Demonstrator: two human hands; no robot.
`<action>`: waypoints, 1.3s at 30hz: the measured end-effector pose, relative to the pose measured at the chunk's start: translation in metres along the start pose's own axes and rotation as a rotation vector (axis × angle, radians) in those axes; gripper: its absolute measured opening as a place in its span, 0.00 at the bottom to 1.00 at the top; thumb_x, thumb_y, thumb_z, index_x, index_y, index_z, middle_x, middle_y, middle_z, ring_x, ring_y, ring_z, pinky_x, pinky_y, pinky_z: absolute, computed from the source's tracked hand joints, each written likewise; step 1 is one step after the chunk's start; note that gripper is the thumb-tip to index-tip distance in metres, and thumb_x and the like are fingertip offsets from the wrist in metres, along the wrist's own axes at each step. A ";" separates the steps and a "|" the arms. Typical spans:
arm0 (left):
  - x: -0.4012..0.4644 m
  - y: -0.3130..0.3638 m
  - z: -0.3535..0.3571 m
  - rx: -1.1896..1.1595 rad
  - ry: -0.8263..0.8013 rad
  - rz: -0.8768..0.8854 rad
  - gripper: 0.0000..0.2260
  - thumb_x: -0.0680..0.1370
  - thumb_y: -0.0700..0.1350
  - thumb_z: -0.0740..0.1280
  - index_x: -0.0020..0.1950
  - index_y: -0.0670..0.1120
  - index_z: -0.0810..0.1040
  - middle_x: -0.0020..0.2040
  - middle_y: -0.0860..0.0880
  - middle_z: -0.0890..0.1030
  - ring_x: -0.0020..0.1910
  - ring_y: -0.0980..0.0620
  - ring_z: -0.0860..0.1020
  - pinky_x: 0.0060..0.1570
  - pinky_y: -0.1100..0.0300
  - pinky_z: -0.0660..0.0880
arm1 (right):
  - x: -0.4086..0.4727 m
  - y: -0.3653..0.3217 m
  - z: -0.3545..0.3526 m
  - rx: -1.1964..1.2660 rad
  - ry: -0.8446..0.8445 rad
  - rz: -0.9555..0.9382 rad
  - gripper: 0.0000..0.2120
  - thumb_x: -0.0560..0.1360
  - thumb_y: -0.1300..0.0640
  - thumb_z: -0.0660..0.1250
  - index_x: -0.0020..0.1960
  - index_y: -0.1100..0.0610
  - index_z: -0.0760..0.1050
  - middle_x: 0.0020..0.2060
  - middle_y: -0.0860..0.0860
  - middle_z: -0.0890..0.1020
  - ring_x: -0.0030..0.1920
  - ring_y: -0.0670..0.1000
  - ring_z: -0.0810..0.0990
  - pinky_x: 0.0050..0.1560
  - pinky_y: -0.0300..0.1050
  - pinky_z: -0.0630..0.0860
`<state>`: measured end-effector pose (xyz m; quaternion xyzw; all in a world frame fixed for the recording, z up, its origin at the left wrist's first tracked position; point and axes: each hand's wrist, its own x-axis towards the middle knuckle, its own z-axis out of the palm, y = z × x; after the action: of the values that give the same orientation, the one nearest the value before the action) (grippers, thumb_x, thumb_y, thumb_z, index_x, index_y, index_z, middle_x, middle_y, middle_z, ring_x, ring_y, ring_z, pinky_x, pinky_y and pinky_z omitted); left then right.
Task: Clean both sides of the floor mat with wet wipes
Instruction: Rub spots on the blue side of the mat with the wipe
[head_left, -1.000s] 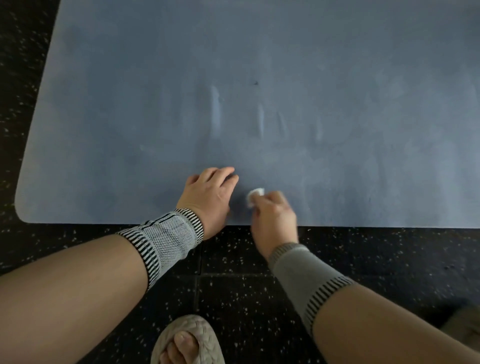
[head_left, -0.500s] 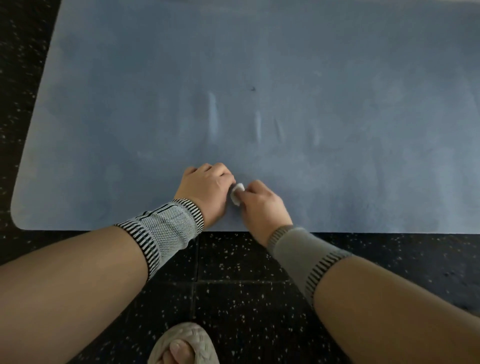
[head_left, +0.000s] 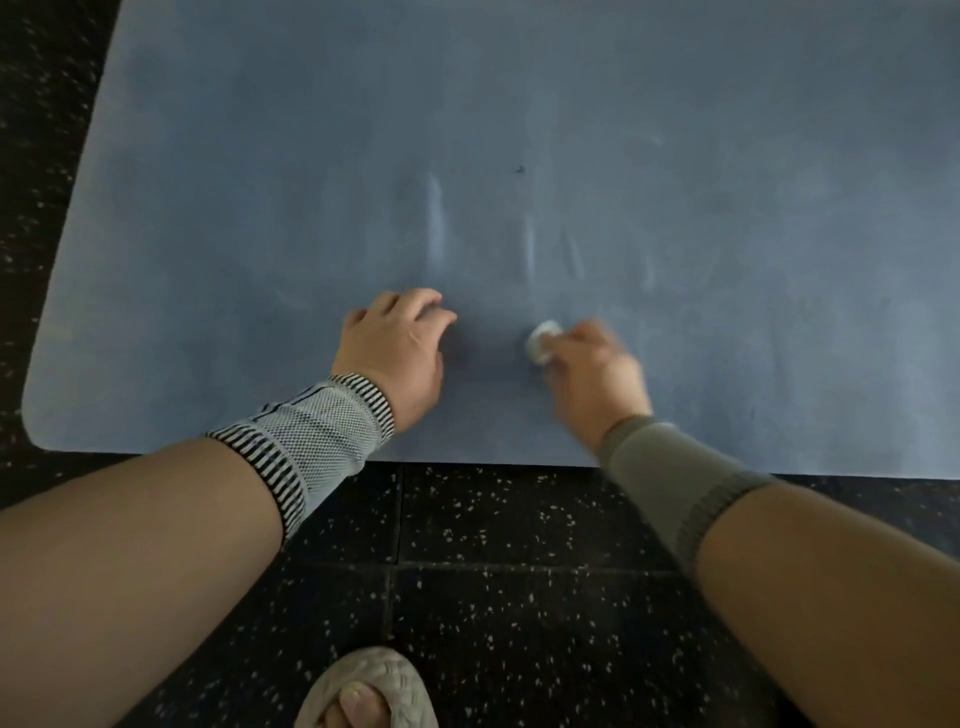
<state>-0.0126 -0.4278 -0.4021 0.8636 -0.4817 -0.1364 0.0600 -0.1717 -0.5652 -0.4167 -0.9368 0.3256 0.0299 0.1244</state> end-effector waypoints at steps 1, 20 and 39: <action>-0.001 -0.005 0.000 0.018 -0.003 -0.020 0.19 0.75 0.45 0.66 0.66 0.50 0.75 0.69 0.52 0.72 0.65 0.45 0.70 0.60 0.47 0.67 | 0.007 0.019 -0.002 -0.035 0.059 0.105 0.14 0.76 0.61 0.58 0.59 0.57 0.77 0.54 0.59 0.75 0.49 0.58 0.74 0.43 0.41 0.63; -0.006 -0.007 0.002 0.001 -0.037 -0.027 0.20 0.78 0.46 0.62 0.71 0.50 0.71 0.72 0.53 0.69 0.69 0.48 0.65 0.63 0.46 0.65 | 0.053 -0.020 -0.009 0.134 0.062 0.251 0.14 0.75 0.63 0.60 0.57 0.56 0.78 0.55 0.58 0.75 0.54 0.59 0.74 0.45 0.39 0.64; -0.027 -0.002 0.007 0.028 -0.067 0.019 0.23 0.75 0.46 0.66 0.70 0.50 0.71 0.72 0.53 0.68 0.69 0.50 0.64 0.63 0.49 0.63 | -0.064 -0.059 0.010 0.212 -0.125 -0.152 0.13 0.73 0.65 0.64 0.57 0.58 0.76 0.45 0.53 0.74 0.42 0.52 0.70 0.41 0.44 0.70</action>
<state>-0.0268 -0.4039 -0.4042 0.8548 -0.4934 -0.1578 0.0328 -0.1852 -0.4798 -0.4049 -0.9366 0.2469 0.0443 0.2448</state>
